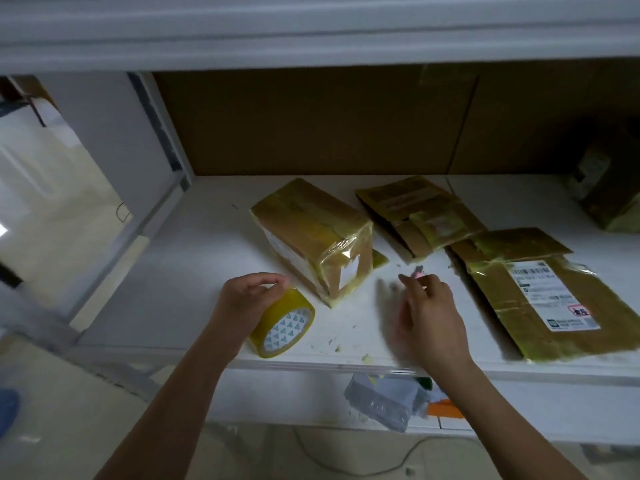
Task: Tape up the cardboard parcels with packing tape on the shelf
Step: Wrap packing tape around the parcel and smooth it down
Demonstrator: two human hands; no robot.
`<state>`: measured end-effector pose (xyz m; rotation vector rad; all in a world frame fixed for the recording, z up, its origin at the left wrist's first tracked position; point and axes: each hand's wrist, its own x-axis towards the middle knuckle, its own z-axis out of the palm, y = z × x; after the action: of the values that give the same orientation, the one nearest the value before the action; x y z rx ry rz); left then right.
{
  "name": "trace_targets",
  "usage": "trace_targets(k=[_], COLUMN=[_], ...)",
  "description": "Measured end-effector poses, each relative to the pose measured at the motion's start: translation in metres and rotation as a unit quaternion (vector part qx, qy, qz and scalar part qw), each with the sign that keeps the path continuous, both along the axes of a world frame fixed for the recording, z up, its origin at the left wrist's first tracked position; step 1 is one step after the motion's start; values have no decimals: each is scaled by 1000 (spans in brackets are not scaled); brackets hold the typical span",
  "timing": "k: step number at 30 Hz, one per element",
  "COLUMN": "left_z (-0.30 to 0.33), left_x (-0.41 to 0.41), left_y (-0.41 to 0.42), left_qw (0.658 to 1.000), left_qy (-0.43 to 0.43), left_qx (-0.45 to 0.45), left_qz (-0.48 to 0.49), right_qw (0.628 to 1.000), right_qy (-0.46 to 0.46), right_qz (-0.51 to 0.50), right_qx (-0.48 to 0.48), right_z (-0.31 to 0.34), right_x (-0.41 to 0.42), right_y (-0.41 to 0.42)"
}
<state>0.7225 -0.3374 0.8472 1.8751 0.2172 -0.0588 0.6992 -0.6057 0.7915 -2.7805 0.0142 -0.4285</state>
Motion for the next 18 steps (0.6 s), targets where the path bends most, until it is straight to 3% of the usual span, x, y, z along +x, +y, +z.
trace_targets(k=[2, 5, 8, 12, 18], left_z=[-1, 0, 5, 10, 11], left_x=[-2, -7, -12, -15, -18], left_y=[10, 23, 31, 49, 67], left_qw=[1000, 998, 997, 997, 994], left_qy=[1, -9, -28, -42, -29], left_qx=[-12, -22, -37, -38, 10], left_qz=[-17, -57, -69, -53, -102], right_qw=[990, 953, 929, 945, 867], right_qy=[-67, -6, 44, 37, 67], right_qz=[106, 216, 199, 119, 171], right_qx=[64, 211, 309, 304, 463], right_z=[9, 18, 24, 28, 26], right_x=[-15, -29, -22, -5, 8], right_y=[27, 76, 115, 145, 176])
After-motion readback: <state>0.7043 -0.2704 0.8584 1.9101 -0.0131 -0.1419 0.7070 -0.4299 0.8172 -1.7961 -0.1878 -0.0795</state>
